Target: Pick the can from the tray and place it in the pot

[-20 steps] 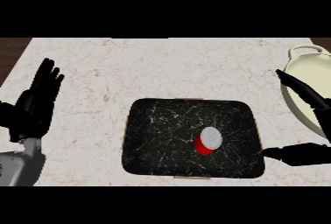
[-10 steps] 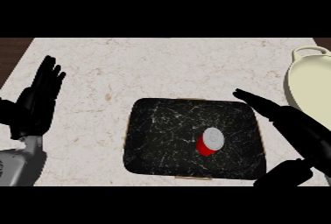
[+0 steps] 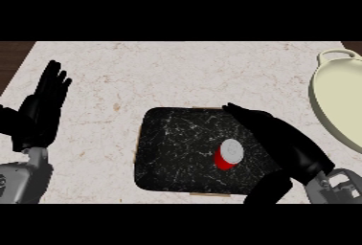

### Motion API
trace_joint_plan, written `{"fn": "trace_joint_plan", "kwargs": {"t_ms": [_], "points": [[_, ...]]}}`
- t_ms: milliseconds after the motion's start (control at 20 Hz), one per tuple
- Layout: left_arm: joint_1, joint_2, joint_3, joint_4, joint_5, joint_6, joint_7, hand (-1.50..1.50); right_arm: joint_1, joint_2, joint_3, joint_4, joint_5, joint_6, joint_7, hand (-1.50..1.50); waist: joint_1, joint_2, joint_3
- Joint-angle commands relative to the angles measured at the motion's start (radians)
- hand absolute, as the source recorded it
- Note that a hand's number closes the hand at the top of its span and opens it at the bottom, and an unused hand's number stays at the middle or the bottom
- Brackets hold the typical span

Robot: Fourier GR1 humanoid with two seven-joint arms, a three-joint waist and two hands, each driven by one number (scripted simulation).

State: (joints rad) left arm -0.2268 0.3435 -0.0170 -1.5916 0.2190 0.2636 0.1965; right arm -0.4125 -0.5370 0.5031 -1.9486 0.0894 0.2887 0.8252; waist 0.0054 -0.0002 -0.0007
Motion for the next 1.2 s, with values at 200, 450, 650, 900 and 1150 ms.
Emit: {"fn": "trace_joint_plan", "kwargs": {"t_ms": [200, 450, 650, 900, 1150], "points": [[0.038, -0.012, 0.031, -0.069, -0.019, -0.027, 0.035, 0.0, 0.061, 0.051, -0.025, 0.025, 0.108, 0.104, 0.037, -1.5, -0.004, -0.001, 0.001], [0.03, -0.003, 0.066, -0.066, -0.029, -0.06, 0.043, 0.0, 0.003, 0.181, -0.016, 0.176, 0.22, 0.108, 0.013, -1.5, 0.0, 0.0, 0.001], [0.044, -0.053, 0.063, 0.019, -0.044, -0.094, -0.053, 0.0, 0.018, 0.264, 0.0, 0.191, 0.278, 0.106, -0.005, -1.5, -0.001, 0.001, 0.0], [0.081, -0.066, 0.083, -0.037, -0.061, -0.095, -0.027, 0.0, 0.044, 0.307, -0.007, 0.245, 0.387, 0.109, -0.06, -1.5, 0.0, 0.0, 0.001], [0.034, -0.085, 0.091, 0.008, -0.098, -0.092, -0.025, 0.0, 0.095, 0.338, -0.028, 0.268, 0.459, 0.118, -0.068, -1.5, -0.004, 0.0, 0.001]]}}
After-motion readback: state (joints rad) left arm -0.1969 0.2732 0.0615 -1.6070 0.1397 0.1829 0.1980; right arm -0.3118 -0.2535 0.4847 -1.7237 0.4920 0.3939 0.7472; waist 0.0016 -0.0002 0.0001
